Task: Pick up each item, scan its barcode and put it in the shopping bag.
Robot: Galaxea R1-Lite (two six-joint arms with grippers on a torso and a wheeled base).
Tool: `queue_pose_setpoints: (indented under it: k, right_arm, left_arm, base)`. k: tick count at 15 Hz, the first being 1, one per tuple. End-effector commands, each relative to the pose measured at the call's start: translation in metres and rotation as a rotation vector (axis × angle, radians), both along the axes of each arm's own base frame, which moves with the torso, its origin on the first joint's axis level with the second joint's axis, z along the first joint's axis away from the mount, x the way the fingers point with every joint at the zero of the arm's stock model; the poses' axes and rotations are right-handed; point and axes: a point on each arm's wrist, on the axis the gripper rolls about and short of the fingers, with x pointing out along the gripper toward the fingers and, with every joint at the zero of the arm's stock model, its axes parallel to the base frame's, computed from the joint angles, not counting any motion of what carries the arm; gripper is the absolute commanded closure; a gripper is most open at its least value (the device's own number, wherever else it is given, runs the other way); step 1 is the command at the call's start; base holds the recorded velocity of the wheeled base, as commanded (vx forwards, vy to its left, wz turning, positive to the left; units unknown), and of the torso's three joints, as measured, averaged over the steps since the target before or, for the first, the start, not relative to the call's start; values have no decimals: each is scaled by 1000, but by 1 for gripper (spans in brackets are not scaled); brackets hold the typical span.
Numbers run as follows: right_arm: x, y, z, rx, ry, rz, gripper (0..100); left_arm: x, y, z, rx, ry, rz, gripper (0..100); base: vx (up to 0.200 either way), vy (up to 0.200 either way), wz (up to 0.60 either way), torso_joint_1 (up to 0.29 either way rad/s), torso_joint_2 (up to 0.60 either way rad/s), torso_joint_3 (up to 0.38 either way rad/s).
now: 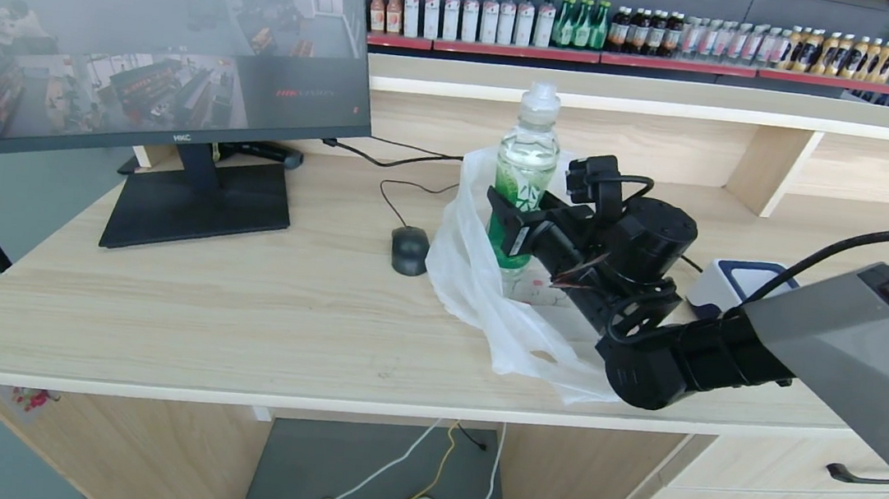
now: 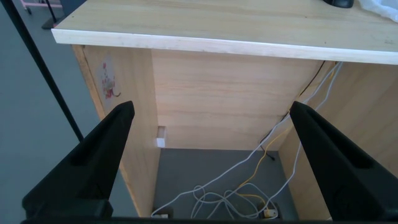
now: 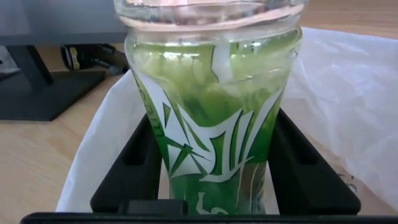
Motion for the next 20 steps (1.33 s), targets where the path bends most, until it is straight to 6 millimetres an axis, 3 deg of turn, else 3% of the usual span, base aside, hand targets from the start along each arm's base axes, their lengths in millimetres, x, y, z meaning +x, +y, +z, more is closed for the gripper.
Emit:
queue_pose_setpoints:
  k: [1,2,8,12,17,20]
  right_arm:
    - [-2,0,-1,-2,5,3,100]
    - [-2,0,-2,-7,10,4,0]
    - [-17,-10,4,-12,21,-2,0]
    - [-33,-18,27,5,-16,-9,0]
    - [-78,-42,55,-3,-45,-15,0]
    - [-128,-65,52,-24,-56,-13,0]
  left_arm:
    - [0,0,0,0,-1,2,0]
    - [0,0,0,0,-1,0,0]
    - [0,0,0,0,-1,0,0]
    - [0,0,0,0,-1,0,0]
    - [0,0,0,0,-1,0,0]
    - [0,0,0,0,-1,2,0]
  base:
    - [0,0,0,0,0,0]
    - [0,0,0,0,0,0]
    - [0,0,0,0,0,0]
    - [0,0,0,0,0,0]
    - [0,0,0,0,0,0]
    - [0,0,0,0,0,0]
